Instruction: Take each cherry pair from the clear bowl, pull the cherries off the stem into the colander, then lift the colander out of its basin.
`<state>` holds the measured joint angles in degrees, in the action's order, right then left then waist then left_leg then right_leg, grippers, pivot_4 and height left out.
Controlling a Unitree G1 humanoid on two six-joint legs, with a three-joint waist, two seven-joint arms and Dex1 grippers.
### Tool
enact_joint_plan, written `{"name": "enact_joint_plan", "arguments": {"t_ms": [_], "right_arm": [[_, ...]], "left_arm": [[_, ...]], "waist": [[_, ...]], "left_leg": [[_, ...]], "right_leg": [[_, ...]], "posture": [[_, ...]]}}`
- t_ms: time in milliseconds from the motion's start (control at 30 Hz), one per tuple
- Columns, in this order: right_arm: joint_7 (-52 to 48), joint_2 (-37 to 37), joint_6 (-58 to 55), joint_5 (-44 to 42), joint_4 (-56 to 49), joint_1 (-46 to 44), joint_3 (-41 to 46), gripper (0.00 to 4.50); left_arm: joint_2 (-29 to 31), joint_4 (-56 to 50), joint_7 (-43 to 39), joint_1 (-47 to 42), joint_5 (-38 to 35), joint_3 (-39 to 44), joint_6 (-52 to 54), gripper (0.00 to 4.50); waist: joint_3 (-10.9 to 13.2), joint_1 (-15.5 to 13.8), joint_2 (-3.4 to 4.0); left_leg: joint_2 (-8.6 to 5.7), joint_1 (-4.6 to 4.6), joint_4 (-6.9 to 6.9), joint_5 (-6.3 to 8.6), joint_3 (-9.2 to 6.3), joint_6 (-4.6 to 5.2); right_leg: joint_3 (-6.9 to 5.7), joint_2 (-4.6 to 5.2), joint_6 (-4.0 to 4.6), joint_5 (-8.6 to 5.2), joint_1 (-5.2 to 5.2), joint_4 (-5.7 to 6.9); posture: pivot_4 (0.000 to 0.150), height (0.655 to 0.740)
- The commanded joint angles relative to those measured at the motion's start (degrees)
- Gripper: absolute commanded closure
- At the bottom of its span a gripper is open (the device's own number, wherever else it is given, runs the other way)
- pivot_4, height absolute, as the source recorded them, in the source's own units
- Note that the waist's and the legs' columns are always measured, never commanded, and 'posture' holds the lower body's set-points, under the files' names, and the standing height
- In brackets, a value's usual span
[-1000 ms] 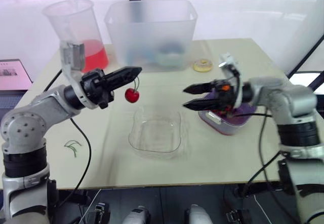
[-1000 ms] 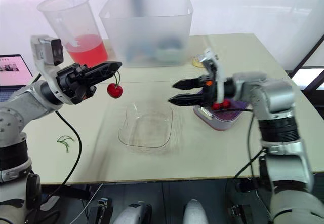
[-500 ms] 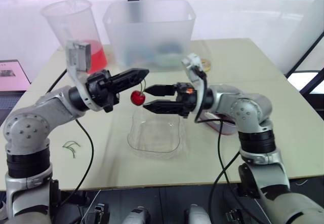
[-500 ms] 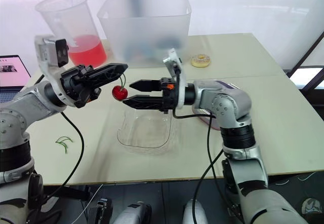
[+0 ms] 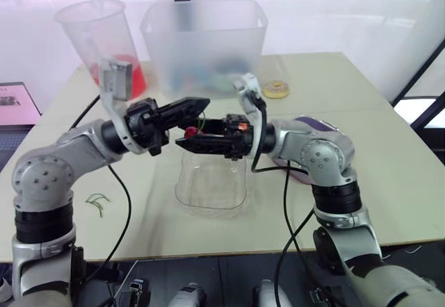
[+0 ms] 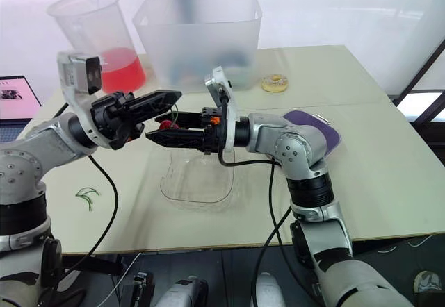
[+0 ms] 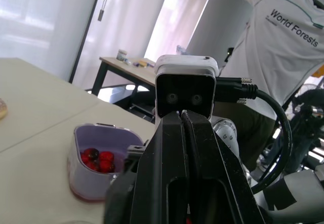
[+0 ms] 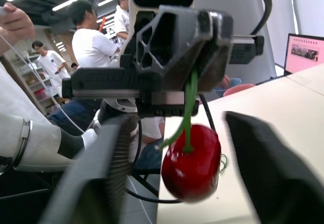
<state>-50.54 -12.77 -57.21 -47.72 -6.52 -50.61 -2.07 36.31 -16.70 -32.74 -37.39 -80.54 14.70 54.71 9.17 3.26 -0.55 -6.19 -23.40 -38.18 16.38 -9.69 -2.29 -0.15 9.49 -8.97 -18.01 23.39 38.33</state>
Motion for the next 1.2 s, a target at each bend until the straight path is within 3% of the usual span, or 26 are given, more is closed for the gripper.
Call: {"name": "enact_joint_plan", "arguments": {"t_ms": [33,67,700,1033,1200], "right_arm": [[0.92,0.60,-0.39,-2.19,-2.39,-0.61,0.42,3.52],[1.24,0.70,-0.72,-2.67,-2.68,-0.46,0.43,3.91],[2.16,-0.59,-3.89,-3.64,-3.10,0.85,-3.07,3.91],[0.87,-4.66,-5.80,-2.63,-3.92,2.89,-6.58,3.91],[-1.12,-9.40,-5.82,-4.09,-3.22,2.35,-2.09,3.91]], "left_arm": [[0.51,-0.28,-1.01,-1.40,0.08,0.81,-0.93,4.50],[0.49,-0.26,-1.08,-1.43,0.12,0.80,-0.95,4.50],[0.28,0.57,-3.48,-1.06,1.90,1.41,-1.54,4.50],[0.93,0.74,-4.66,-0.75,1.93,1.73,-1.29,4.50],[1.12,0.88,-4.53,-0.76,1.92,2.05,-1.67,4.50]], "waist": [[0.00,0.08,0.00],[0.00,0.13,0.00],[0.00,0.67,0.00],[0.00,0.59,0.00],[0.00,0.52,0.00]], "left_leg": [[0.00,0.00,0.00,0.00,-0.01,0.00],[0.00,0.00,0.00,0.00,0.00,0.00],[0.00,0.00,0.04,0.00,-0.02,0.00],[0.00,0.00,0.04,0.00,-0.01,0.00],[0.00,0.00,0.03,0.00,-0.01,0.00]], "right_leg": [[0.00,0.00,0.00,0.00,0.00,0.00],[0.00,0.00,0.00,0.00,0.00,0.00],[0.00,0.00,0.00,0.00,0.00,0.02],[0.01,0.00,0.00,0.00,0.00,0.02],[0.00,0.00,0.00,0.00,0.00,0.01]], "posture": [[0.150,0.7400],[0.150,0.7400],[0.150,0.7400],[0.150,0.7400],[0.150,0.7400]]}}
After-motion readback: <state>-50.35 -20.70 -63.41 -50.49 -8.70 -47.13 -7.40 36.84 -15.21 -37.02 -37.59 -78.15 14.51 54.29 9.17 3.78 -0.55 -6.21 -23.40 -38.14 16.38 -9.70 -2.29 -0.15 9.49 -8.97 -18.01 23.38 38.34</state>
